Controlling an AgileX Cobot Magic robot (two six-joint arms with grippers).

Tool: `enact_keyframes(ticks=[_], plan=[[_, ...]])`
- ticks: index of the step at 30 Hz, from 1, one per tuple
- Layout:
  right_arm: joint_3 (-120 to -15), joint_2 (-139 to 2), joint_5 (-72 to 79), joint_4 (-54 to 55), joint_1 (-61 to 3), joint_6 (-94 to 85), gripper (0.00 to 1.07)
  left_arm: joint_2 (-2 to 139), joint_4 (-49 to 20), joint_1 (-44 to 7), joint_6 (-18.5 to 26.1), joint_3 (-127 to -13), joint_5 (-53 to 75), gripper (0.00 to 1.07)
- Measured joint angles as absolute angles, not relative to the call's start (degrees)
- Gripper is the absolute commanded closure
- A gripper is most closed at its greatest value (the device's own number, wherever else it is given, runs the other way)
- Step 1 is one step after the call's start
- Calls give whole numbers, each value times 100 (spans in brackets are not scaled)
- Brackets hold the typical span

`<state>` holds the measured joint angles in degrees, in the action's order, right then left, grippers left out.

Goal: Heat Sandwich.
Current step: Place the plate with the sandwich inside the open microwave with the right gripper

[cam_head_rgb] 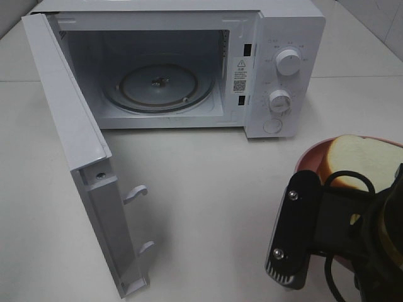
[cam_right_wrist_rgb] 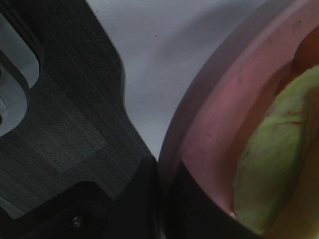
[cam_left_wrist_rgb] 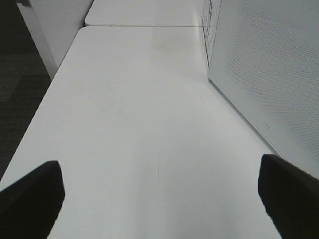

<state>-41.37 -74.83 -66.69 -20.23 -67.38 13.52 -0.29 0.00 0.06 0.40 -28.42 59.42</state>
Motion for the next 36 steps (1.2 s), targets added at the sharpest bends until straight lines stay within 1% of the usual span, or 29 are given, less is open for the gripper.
enact_keyframes(ticks=[3, 14, 21, 30, 36], plan=[[-4137, -7483, -6669, -2017, -6921, 1020, 107, -29, 0, 6, 40, -2842, 5942, 1], [-4137, -7483, -6652, -2091, -6984, 57, 107, -29, 0, 6, 40, -2842, 5942, 1], [-4137, -7483, -6366, -2389, -6984, -521, 107, -29, 0, 6, 40, -2842, 5942, 1], [-4137, -7483, -6125, -2744, -6984, -613, 107, -29, 0, 6, 40, -2842, 5942, 1], [-4137, -7483, -5896, -2767, -6984, -768, 107, -29, 0, 6, 40, -2842, 5942, 1]])
